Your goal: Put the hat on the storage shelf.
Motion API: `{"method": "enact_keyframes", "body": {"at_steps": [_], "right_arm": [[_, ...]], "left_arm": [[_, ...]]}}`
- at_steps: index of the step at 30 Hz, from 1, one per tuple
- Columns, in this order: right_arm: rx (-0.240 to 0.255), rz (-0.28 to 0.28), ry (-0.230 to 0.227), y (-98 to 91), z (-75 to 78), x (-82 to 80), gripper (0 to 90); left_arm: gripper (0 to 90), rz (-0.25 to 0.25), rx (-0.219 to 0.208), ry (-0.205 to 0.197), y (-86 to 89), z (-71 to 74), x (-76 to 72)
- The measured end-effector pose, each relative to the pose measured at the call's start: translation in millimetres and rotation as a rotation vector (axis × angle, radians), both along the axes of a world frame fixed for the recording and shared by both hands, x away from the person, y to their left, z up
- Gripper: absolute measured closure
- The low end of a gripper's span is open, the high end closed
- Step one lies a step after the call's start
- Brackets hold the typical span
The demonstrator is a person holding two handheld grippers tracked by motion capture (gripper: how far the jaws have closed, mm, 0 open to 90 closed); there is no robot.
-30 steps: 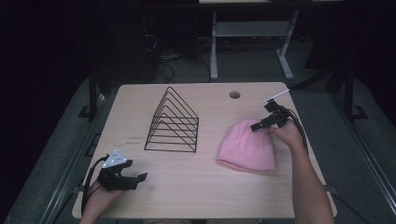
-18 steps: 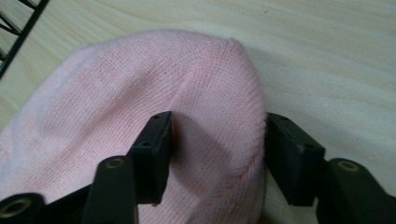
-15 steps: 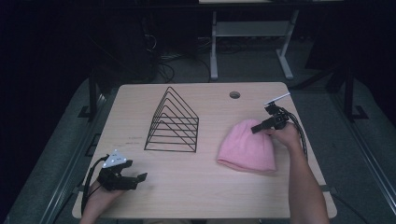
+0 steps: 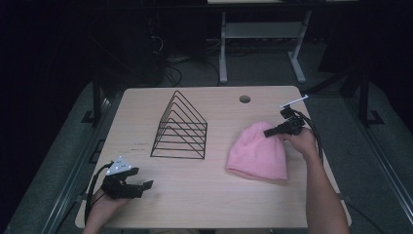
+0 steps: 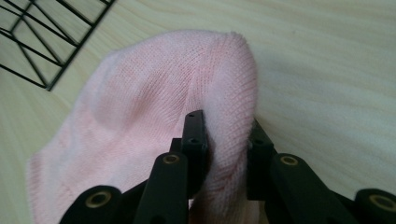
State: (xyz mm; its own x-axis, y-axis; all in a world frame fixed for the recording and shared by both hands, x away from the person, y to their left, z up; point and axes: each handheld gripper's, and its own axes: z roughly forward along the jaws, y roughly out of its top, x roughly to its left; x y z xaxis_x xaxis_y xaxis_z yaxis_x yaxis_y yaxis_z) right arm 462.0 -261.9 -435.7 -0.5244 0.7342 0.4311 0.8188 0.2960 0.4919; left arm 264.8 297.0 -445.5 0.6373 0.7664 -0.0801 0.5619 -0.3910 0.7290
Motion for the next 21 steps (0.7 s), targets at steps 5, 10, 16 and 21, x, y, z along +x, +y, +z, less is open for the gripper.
{"method": "enact_keyframes", "body": {"at_steps": [5,10,16,21], "right_arm": [[0.041,0.018,-0.062,-0.1,16.0,-8.1,76.0],[0.069,0.041,-0.117,2.9,35.3,-20.1,76.4],[0.091,0.072,-0.179,7.2,55.9,-34.4,76.9],[0.099,0.099,-0.225,10.4,71.4,-45.2,77.1]], "left_arm": [[20.9,0.004,-0.015,0.003,-0.4,0.5,-0.4],[20.9,-0.001,-0.023,0.006,-2.2,1.2,-0.2],[21.0,-0.008,-0.041,0.004,-1.8,6.4,0.7],[21.1,-0.033,-0.037,0.008,-3.5,11.0,2.2]]}}
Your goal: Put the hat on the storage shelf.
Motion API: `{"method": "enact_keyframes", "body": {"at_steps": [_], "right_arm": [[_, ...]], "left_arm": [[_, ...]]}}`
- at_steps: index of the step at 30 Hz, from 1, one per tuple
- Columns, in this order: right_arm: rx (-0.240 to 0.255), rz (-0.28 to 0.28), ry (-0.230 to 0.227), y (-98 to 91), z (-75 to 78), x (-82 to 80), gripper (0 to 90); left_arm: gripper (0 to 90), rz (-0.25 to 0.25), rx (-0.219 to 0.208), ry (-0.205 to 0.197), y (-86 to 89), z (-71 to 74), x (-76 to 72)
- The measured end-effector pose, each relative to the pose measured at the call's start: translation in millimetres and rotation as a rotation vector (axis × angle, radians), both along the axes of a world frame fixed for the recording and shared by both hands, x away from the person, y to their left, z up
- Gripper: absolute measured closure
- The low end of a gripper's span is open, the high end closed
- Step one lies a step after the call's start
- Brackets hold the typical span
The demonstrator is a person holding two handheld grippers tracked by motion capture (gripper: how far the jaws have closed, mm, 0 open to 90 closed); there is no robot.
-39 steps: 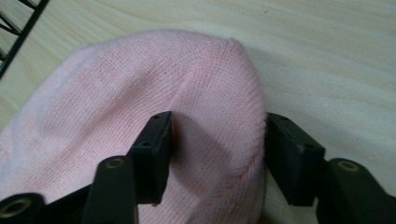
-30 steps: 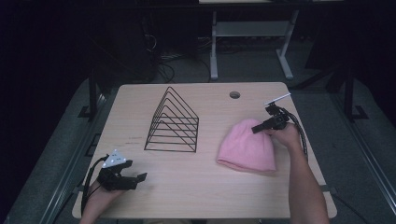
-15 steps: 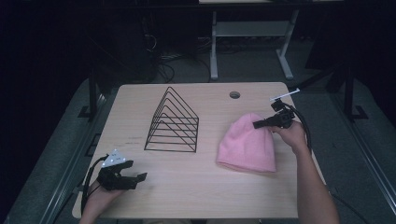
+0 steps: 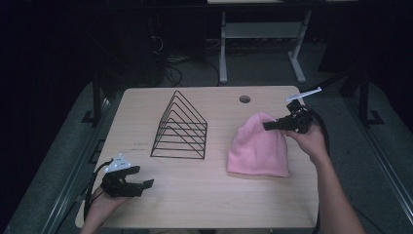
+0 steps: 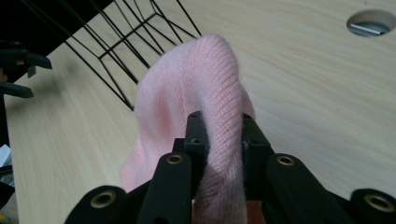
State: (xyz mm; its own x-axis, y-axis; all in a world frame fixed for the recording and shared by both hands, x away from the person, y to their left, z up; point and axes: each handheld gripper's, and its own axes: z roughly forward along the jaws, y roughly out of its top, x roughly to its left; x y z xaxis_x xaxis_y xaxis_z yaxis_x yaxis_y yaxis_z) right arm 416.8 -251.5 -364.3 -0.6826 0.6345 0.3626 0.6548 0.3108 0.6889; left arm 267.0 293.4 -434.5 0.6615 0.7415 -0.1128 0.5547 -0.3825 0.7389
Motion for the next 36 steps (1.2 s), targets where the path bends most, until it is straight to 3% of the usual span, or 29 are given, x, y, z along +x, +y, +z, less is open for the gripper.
{"method": "enact_keyframes", "body": {"at_steps": [7,14,36], "right_arm": [[0.000,0.026,-0.045,4.0,19.5,-13.1,77.4],[-0.006,0.055,-0.104,9.0,41.6,-21.7,77.7],[0.009,0.141,-0.198,31.6,90.6,-32.1,77.8]], "left_arm": [[21.2,-0.036,-0.013,-0.005,-2.6,11.0,3.6],[21.1,-0.094,0.011,-0.023,-7.6,29.2,7.1],[21.5,-0.198,0.001,-0.029,-18.0,69.2,22.7]]}}
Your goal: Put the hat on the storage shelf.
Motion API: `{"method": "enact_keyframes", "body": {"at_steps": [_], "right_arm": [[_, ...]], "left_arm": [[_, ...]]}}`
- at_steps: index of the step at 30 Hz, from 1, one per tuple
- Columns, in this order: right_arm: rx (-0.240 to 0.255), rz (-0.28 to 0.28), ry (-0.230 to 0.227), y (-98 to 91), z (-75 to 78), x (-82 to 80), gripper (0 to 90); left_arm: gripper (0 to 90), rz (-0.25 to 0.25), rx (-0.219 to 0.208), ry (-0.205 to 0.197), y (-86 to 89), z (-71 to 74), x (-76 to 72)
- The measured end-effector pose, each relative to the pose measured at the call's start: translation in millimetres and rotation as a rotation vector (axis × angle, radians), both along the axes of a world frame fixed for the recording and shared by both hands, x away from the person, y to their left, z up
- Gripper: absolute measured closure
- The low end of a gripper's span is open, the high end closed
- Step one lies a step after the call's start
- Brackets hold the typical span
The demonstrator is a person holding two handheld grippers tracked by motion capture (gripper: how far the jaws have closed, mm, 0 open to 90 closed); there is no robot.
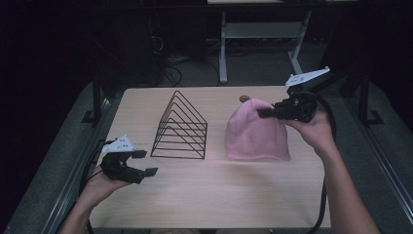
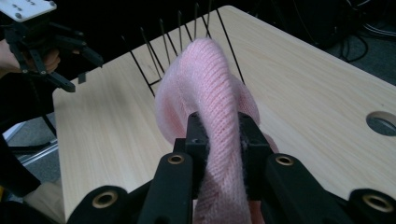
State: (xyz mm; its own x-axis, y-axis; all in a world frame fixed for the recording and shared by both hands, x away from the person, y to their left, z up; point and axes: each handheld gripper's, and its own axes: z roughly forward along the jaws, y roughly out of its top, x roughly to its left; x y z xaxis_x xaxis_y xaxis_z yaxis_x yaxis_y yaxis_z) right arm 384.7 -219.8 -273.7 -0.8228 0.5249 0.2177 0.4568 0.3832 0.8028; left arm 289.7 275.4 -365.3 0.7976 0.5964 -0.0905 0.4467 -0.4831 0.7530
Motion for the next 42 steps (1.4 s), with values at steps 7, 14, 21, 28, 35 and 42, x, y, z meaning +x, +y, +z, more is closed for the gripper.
{"method": "enact_keyframes", "body": {"at_steps": [7,14,21,28,35,42], "right_arm": [[0.004,0.032,-0.017,11.1,15.8,0.1,77.8],[0.021,0.068,-0.022,23.4,31.4,5.2,77.8],[0.026,0.100,-0.032,39.4,43.8,11.4,77.8],[0.033,0.129,-0.038,57.1,56.0,17.5,77.8],[0.054,0.156,-0.042,71.5,67.7,22.0,77.8],[0.055,0.185,-0.057,86.8,80.4,24.7,77.7]], "left_arm": [[21.5,-0.020,-0.002,-0.002,-1.2,14.2,2.9],[21.5,-0.037,-0.010,-0.012,-0.1,25.5,7.6],[21.8,-0.057,-0.019,-0.010,2.0,35.4,14.7],[21.9,-0.073,-0.026,-0.004,2.8,44.2,21.5],[22.4,-0.096,-0.038,-0.004,1.1,54.3,27.2],[22.9,-0.106,-0.032,-0.005,-1.3,60.8,32.4]]}}
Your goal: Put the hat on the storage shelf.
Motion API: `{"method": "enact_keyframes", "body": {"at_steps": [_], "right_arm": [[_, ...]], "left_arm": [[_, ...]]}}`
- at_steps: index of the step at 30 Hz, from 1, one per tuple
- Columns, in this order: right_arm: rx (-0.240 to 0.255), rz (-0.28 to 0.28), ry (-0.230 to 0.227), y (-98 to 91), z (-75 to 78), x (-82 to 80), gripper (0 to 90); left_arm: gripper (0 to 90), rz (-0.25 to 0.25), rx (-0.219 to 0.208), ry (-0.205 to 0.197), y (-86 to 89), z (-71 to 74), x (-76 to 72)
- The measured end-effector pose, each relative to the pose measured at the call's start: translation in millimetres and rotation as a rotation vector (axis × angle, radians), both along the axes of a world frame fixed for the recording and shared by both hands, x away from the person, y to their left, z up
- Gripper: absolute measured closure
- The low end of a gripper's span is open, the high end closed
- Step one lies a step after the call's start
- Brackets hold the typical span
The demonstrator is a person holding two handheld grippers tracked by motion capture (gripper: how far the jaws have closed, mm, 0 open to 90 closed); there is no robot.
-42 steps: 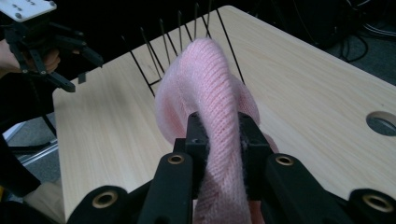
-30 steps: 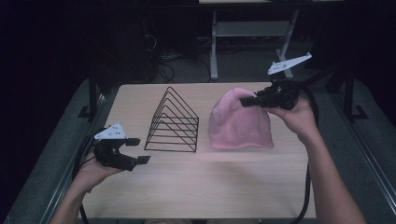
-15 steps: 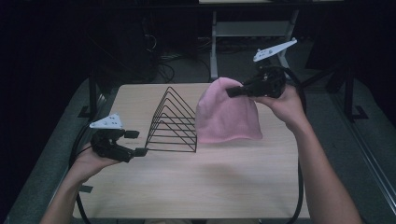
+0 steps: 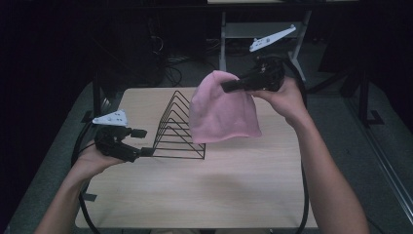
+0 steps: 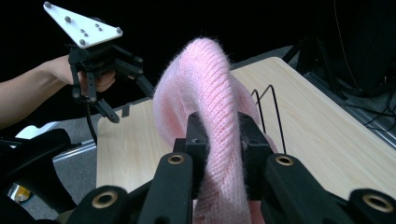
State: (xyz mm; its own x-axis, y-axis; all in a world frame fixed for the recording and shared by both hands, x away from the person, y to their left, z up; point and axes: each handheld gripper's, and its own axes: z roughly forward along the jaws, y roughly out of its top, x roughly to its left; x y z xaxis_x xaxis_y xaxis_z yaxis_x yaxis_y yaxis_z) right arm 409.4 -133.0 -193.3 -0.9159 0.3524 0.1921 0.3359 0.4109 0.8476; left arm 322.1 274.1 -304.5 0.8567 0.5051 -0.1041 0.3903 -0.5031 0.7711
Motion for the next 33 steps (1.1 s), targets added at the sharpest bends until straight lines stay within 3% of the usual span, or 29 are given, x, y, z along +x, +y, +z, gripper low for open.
{"method": "enact_keyframes", "body": {"at_steps": [7,12,26,33], "right_arm": [[0.008,0.017,-0.003,10.5,7.1,4.6,77.7],[0.007,0.028,0.000,20.0,10.0,8.0,77.7],[-0.006,0.072,-0.017,51.8,21.0,14.1,77.6],[-0.005,0.101,-0.026,70.4,28.2,18.5,77.6]], "left_arm": [[23.5,-0.008,-0.019,0.009,0.5,3.7,6.4],[23.5,-0.019,0.000,0.008,-2.8,7.0,11.0],[24.3,-0.055,0.000,0.000,-13.5,22.5,24.7],[29.8,-0.064,-0.015,0.007,-13.1,29.2,32.9]]}}
